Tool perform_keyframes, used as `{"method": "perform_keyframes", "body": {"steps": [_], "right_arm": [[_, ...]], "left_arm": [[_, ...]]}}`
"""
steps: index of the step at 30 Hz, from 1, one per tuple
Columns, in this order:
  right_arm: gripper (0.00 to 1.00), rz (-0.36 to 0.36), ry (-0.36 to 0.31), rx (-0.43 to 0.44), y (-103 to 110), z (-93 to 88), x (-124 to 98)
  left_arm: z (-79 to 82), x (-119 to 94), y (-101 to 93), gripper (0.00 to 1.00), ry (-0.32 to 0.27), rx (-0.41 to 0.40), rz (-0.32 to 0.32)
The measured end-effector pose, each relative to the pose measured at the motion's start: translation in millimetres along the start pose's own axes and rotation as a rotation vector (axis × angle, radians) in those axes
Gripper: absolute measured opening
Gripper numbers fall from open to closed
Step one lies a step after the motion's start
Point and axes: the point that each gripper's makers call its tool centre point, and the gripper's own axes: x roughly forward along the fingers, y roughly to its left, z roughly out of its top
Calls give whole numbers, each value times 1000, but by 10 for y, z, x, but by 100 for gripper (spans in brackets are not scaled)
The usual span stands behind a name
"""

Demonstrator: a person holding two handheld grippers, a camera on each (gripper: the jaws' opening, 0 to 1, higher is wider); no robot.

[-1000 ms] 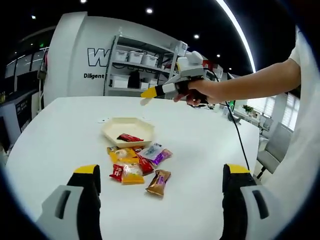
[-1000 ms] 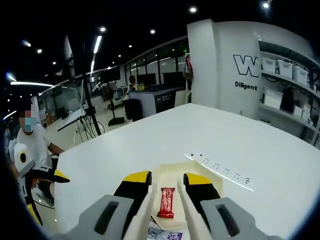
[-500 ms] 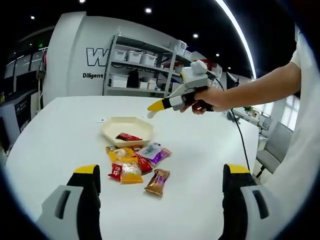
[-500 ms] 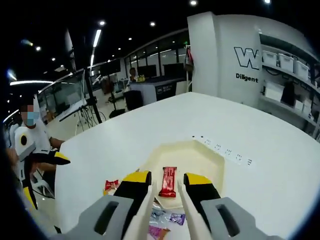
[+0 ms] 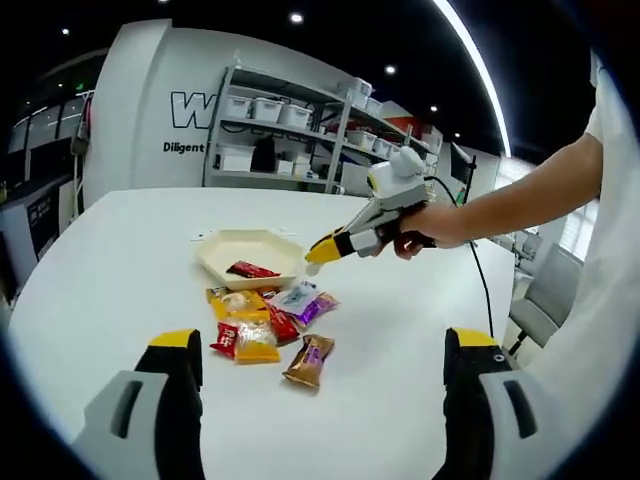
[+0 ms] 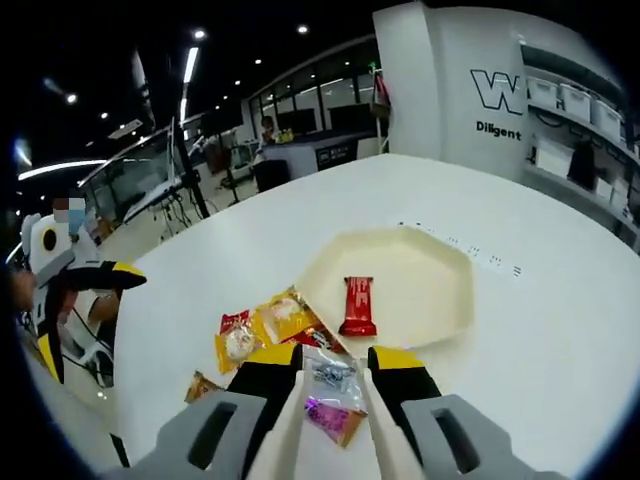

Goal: Place the target food into the container with the food tongs after gripping and lifting it, then release it inside without dropping or visibly crushing the food.

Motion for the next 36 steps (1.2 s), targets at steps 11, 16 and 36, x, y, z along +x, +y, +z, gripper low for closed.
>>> {"method": "perform_keyframes", "body": {"steps": [11,16,36], "right_arm": [[22,19,39,13,178,-262,2],[22,22,48,6,201,-302,10],[21,29,65,19,200,-431,-95]], "left_arm": [[2,-7,-3,97,1,-8,2],[-4,-12,-5,96,1,-6,-2],[4,20,12,96,1,-20,-6]]}}
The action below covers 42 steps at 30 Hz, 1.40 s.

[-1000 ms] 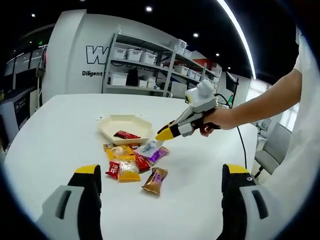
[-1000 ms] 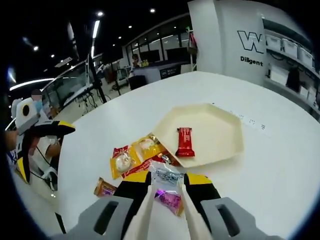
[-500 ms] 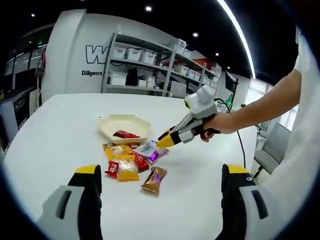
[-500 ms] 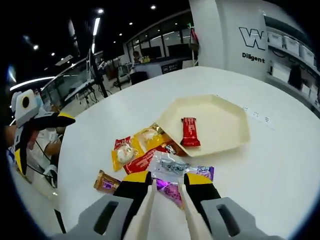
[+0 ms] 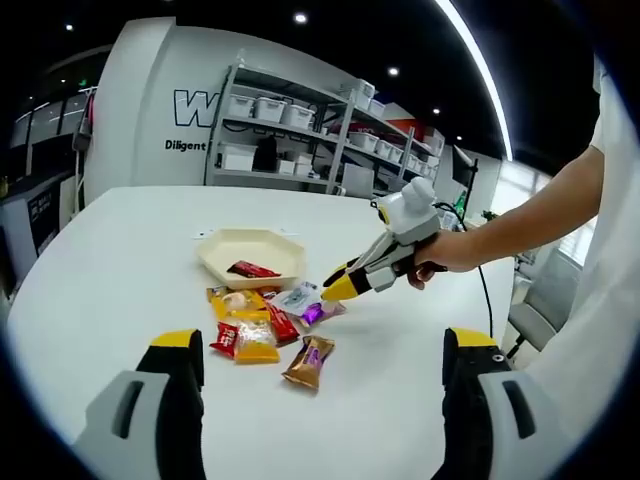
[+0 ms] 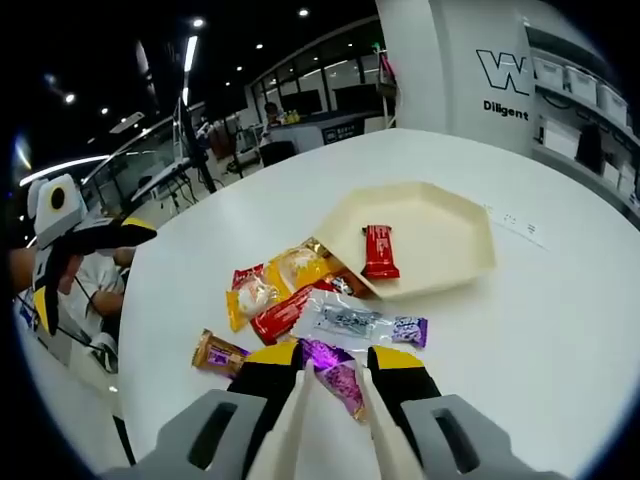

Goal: Place the target food into the container with the food tongs after gripping and lifting it, then release it inside without dropping or visibly crushing the food.

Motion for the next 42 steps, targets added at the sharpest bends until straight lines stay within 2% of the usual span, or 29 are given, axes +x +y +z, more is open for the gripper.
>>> {"method": "perform_keyframes", "body": {"steps": [17,24,29,34,42], "right_arm": [[21,-65,-6,45,-221,-241,-321],[21,-73,1,70,-220,-318,-399],[22,-69,0,44,-168,-307,-407],[23,-74,-20,14,-197,-206,-391],[23,-45,10,-76,-201,-139,-273]], "left_arm": [[28,145,-173,95,6,11,-60],[43,175,-204,94,4,19,-76],[46,191,-208,94,6,22,-82],[58,192,-200,94,3,20,-81],[51,164,-174,93,3,18,-66]]}}
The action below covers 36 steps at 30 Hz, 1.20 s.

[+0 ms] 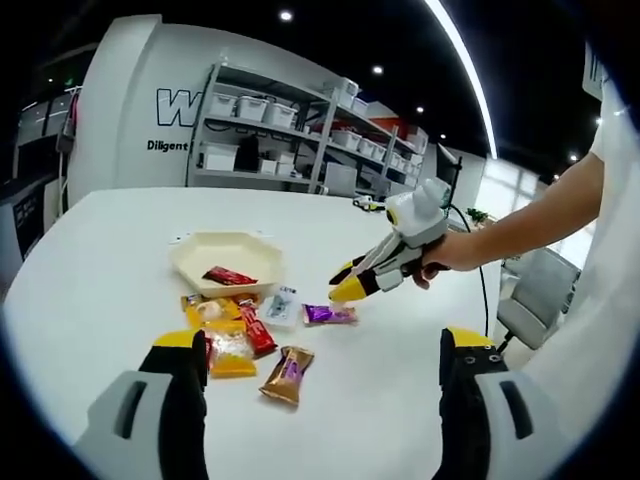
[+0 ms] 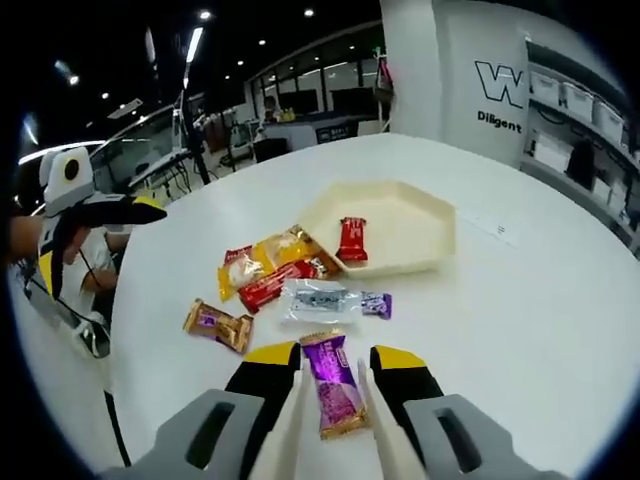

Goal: Place the target food into the container with the food tongs after gripping and lifting it, then release it inside without dropping or visibly crushing the food.

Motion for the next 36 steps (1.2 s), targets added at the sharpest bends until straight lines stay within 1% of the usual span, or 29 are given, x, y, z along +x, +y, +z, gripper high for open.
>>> {"method": "perform_keyframes", "body": {"steps": [2,4,5,6,7,11,19,20,21,22,23,25,31,33,36], "right_arm": [[24,6,9,-18,20,-7,19],[24,23,35,-47,61,-53,64],[24,22,39,-72,60,-62,72],[24,21,44,-76,72,-65,76],[24,26,50,-67,86,-68,83],[24,22,61,-86,69,-95,94],[22,21,73,-66,35,-153,123],[21,26,97,-56,56,-204,127],[20,19,82,-68,41,-172,127],[19,18,84,-71,35,-169,127],[19,16,94,-103,39,-164,136],[18,13,98,-94,31,-161,136],[18,7,81,-46,17,-146,105],[18,18,65,-18,61,-94,66],[18,15,43,-20,64,-23,41]], "left_arm": [[2,-9,4,93,-1,-2,1],[5,-19,19,93,0,-3,7],[10,-22,26,93,-1,-4,10],[20,-29,33,94,-4,-3,16],[27,-32,34,94,-6,-3,16],[30,-48,51,94,-4,-3,22],[17,-61,64,95,1,-2,26],[17,-60,65,96,1,-5,27],[13,-61,74,96,3,-1,30],[13,-59,74,98,4,3,31],[-7,-47,84,99,14,8,38],[-4,-49,77,99,14,13,41],[-33,-58,116,99,27,24,55],[-43,-65,120,99,29,26,54],[-57,-72,131,99,28,19,59]]}}
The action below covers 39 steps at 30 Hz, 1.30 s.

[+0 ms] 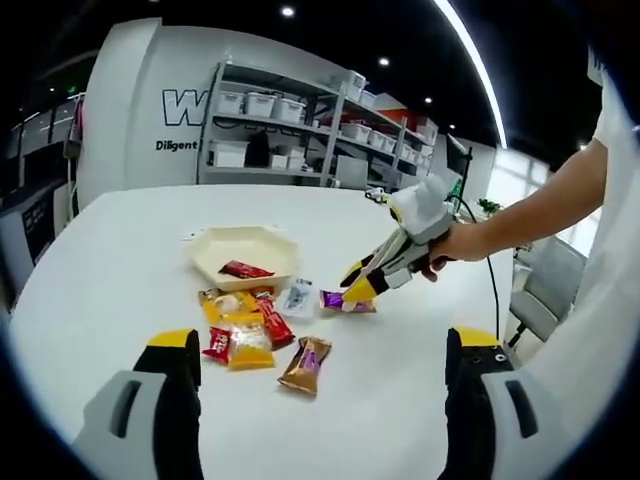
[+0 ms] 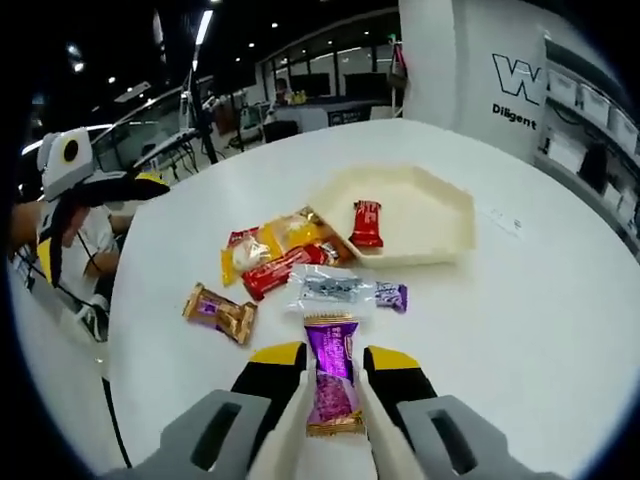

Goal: Place the target food into the container with the food tongs after gripping and lifting it, then release it inside without dropping or visibly crushing the food.

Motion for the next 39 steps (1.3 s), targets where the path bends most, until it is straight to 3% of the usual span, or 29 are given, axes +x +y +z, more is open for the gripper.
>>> {"method": "perform_keyframes", "body": {"steps": [6,14,21,23,30,39], "right_arm": [[18,-10,-43,-16,-21,185,-72],[18,-27,-102,-25,-146,579,-152],[18,-50,-156,-36,-322,1042,-163],[18,-62,-183,-42,-369,1248,-182],[18,-75,-241,-74,-384,1751,-237],[18,-65,-241,-102,-407,1897,-166]], "left_arm": [[-62,7,39,99,16,-12,16],[-75,-6,20,99,12,-24,14],[-70,-3,-10,99,6,-35,9],[-62,-3,-14,99,3,-38,7],[2,-20,16,99,-11,-47,10],[38,-64,69,99,-28,-53,25]]}}
